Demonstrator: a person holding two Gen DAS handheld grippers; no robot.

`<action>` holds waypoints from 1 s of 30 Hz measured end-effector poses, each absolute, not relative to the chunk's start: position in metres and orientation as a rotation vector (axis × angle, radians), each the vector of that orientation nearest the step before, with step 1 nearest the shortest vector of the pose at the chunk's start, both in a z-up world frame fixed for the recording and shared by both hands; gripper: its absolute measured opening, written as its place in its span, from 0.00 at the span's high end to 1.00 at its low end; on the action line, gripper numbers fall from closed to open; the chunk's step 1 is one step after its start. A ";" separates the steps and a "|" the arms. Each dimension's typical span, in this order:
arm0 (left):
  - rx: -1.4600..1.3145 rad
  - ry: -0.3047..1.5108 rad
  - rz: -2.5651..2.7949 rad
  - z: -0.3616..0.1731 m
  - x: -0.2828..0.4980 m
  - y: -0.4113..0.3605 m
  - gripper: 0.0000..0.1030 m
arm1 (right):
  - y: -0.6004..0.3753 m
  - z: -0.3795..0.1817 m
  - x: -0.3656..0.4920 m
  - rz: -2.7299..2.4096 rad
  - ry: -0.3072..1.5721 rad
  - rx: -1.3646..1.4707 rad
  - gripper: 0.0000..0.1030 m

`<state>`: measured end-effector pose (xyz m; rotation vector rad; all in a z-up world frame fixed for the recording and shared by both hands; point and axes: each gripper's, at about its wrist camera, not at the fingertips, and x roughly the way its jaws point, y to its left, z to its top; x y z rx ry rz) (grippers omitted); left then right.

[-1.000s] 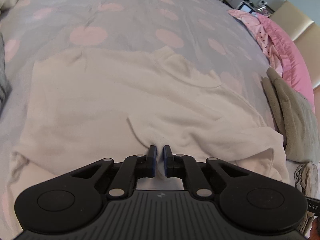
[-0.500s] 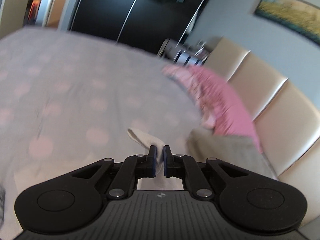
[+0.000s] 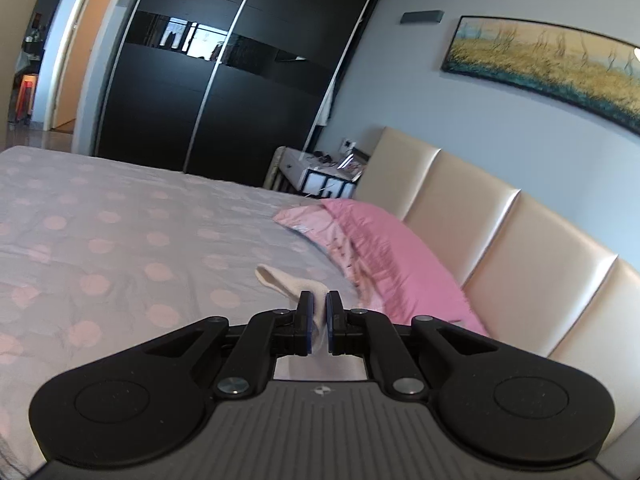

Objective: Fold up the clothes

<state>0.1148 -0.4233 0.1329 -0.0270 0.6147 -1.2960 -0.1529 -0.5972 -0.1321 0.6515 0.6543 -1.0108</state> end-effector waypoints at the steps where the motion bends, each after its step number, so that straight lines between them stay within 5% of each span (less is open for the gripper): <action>1: -0.023 0.630 -1.284 0.128 0.118 -0.422 0.96 | -0.603 -0.134 -0.157 -1.019 0.670 0.682 0.88; 12: -0.021 0.758 -1.186 0.081 0.152 -0.400 0.96 | -0.615 -0.143 -0.172 -1.000 0.722 0.824 0.88; 16: -0.018 0.757 -1.193 0.080 0.153 -0.397 0.96 | -0.615 -0.133 -0.173 -0.968 0.665 0.906 0.68; 19: -0.021 0.752 -1.196 0.081 0.153 -0.396 0.96 | -0.609 -0.132 -0.161 -0.951 0.702 0.866 0.65; 22: -0.006 0.742 -1.189 0.081 0.152 -0.395 0.96 | -0.604 -0.135 -0.154 -0.957 0.767 0.814 0.67; 25: 0.007 0.744 -1.172 0.078 0.156 -0.394 0.96 | -0.604 -0.137 -0.160 -0.957 0.802 0.814 0.91; 30: 0.057 0.765 -1.123 0.063 0.168 -0.386 0.96 | -0.608 -0.144 -0.167 -0.981 0.827 0.837 0.92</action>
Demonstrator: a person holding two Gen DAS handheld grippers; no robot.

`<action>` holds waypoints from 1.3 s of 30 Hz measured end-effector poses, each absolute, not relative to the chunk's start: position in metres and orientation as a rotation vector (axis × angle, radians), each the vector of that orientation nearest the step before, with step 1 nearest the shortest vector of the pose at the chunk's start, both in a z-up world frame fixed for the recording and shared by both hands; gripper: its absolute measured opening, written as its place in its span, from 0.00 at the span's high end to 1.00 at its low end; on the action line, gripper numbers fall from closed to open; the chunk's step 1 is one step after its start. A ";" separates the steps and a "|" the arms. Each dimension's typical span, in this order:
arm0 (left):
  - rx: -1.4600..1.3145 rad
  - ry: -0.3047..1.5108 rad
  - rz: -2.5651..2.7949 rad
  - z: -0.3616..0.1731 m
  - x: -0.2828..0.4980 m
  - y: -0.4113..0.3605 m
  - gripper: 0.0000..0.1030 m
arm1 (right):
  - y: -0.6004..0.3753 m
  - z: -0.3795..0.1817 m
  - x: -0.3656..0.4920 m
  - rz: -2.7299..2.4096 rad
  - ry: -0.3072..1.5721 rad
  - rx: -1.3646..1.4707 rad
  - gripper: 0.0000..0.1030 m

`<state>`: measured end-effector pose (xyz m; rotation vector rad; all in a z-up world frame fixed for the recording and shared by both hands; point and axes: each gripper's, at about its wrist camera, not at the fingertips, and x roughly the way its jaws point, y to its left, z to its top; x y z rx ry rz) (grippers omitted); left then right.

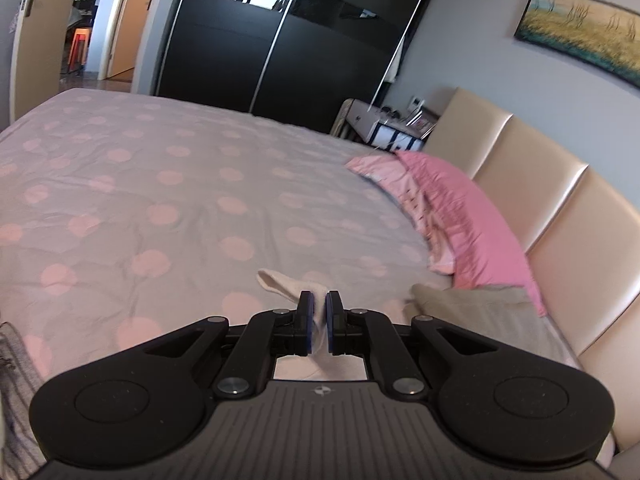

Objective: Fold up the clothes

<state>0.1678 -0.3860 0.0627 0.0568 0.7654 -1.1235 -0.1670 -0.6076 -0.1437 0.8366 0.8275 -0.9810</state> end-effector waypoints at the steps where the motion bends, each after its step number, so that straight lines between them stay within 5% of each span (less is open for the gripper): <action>1: 0.072 0.772 -1.111 0.058 0.171 -0.384 0.96 | -0.609 -0.146 -0.168 -0.983 0.833 0.842 0.92; 17: 0.248 1.158 -0.824 -0.132 0.232 -0.301 0.96 | -0.601 -0.143 -0.161 -0.982 0.892 0.859 0.91; 21: 0.214 1.145 -0.827 -0.141 0.228 -0.297 0.95 | -0.602 -0.140 -0.155 -0.950 0.963 0.832 0.87; 23: 0.218 1.148 -0.839 -0.137 0.228 -0.297 0.95 | -0.602 -0.137 -0.153 -0.919 1.021 0.830 0.68; 24: 0.219 1.149 -0.848 -0.133 0.229 -0.297 0.93 | -0.601 -0.134 -0.153 -0.902 1.043 0.830 0.66; 32: 0.161 1.101 -0.872 -0.117 0.248 -0.307 0.86 | -0.602 -0.089 -0.172 -0.868 0.876 0.807 0.66; 39: 0.154 1.073 -0.837 -0.136 0.253 -0.324 0.88 | -0.647 -0.108 -0.166 -0.996 0.677 0.839 0.66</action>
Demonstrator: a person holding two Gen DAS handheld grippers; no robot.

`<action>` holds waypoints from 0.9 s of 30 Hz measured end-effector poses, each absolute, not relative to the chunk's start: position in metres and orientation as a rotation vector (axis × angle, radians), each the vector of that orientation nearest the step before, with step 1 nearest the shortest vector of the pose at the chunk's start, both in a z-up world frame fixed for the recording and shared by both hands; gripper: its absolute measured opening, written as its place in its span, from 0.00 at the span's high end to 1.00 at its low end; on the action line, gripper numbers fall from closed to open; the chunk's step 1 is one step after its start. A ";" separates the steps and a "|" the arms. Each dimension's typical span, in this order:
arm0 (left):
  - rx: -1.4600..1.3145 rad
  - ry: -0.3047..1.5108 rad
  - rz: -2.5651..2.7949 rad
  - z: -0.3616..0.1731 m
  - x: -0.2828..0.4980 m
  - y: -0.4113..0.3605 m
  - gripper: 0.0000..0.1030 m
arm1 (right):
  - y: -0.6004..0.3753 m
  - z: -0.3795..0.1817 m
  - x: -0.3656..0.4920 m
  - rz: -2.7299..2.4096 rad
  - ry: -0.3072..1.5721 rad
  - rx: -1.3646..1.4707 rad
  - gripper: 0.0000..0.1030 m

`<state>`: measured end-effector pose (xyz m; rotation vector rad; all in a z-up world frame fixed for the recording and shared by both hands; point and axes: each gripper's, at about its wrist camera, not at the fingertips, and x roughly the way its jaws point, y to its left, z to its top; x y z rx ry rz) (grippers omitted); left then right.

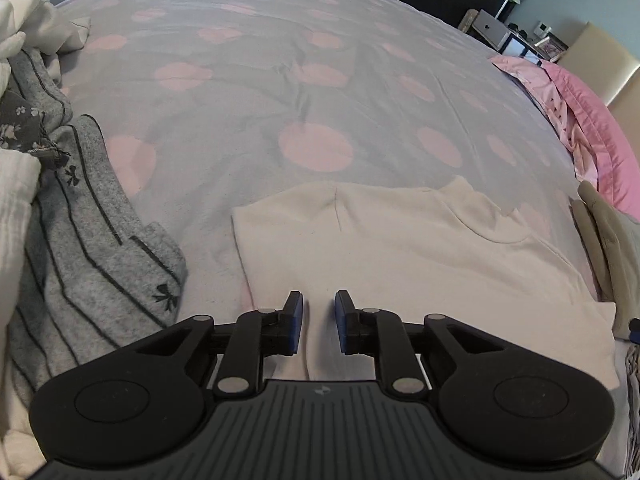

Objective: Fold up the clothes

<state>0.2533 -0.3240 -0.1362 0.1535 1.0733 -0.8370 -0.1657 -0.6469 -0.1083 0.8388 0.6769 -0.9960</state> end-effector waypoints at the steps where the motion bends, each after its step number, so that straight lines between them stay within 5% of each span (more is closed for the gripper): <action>1: 0.149 1.069 -0.838 -0.138 0.253 -0.325 0.90 | -0.654 -0.115 -0.165 -1.006 0.661 0.861 0.66; 7: 0.175 1.014 -0.861 -0.132 0.247 -0.328 0.96 | -0.676 -0.138 -0.141 -0.975 0.635 0.923 0.66; 9: 0.180 0.983 -0.865 -0.125 0.246 -0.329 0.97 | -0.676 -0.144 -0.132 -0.982 0.681 0.888 0.93; 10: 0.175 0.961 -0.870 -0.121 0.246 -0.330 0.97 | -0.676 -0.144 -0.132 -0.985 0.678 0.882 0.94; 19: 0.257 0.951 -0.803 -0.127 0.256 -0.354 0.96 | -0.676 -0.144 -0.143 -1.068 0.604 0.801 0.93; 27: 0.186 1.007 -0.822 -0.128 0.249 -0.323 0.85 | -0.664 -0.131 -0.147 -1.029 0.666 0.800 0.69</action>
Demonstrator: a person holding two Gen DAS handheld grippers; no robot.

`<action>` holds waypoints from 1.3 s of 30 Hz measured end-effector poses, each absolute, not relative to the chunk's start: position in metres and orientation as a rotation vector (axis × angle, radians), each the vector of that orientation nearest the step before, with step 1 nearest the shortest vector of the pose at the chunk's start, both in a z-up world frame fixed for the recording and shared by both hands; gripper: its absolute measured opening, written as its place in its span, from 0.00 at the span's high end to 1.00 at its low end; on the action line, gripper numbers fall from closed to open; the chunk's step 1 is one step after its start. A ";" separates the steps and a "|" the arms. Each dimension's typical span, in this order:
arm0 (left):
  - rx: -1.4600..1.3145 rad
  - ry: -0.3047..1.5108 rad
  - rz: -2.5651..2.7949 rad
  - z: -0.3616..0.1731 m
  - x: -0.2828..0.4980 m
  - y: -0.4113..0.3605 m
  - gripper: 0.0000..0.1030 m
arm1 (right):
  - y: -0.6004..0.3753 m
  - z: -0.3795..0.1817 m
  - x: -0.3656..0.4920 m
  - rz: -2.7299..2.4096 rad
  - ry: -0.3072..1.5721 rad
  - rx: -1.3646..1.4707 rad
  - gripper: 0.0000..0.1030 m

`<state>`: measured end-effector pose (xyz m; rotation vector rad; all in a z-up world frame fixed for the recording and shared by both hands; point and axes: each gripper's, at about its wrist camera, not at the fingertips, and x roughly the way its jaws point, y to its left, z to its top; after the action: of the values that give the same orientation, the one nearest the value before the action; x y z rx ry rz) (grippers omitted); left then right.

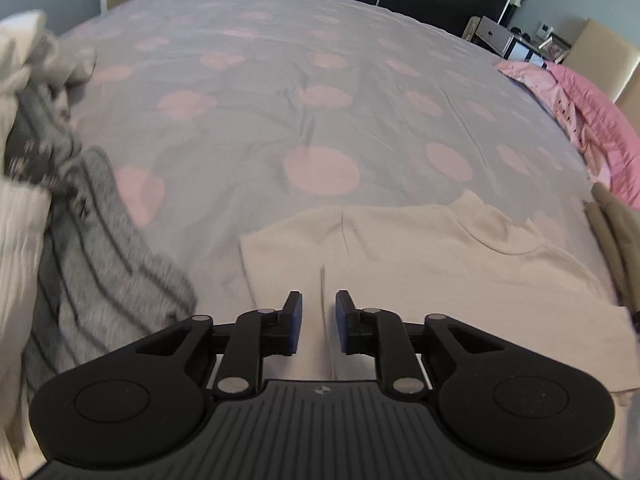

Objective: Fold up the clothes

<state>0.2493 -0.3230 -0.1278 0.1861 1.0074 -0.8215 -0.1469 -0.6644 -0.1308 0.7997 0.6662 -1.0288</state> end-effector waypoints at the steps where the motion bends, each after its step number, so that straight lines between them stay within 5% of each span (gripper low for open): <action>1: 0.180 1.009 -0.833 -0.126 0.247 -0.318 0.85 | -0.662 -0.130 -0.150 -1.021 0.661 0.815 0.69; 10: 0.227 1.029 -0.891 -0.117 0.212 -0.297 0.85 | -0.631 -0.131 -0.160 -0.914 0.669 0.828 0.70; 13: 0.232 1.034 -0.882 -0.115 0.205 -0.287 0.85 | -0.632 -0.156 -0.156 -0.959 0.772 0.849 0.82; 17: 0.215 1.054 -0.845 -0.116 0.201 -0.269 0.85 | -0.635 -0.167 -0.161 -0.976 0.795 0.856 0.85; 19: 0.213 1.081 -0.823 -0.118 0.200 -0.259 0.85 | -0.632 -0.164 -0.161 -0.975 0.794 0.843 0.83; 22: 0.236 1.130 -0.812 -0.120 0.197 -0.246 0.80 | -0.627 -0.154 -0.167 -0.977 0.764 0.859 0.67; 39: 0.538 0.958 -1.131 -0.089 0.077 -0.195 0.79 | -0.469 -0.100 -0.195 -0.544 0.853 0.395 0.66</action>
<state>0.0769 -0.1950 -0.0891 0.5376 0.9577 -1.1311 -0.1947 -0.4694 -0.0999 0.3946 0.8533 -0.5437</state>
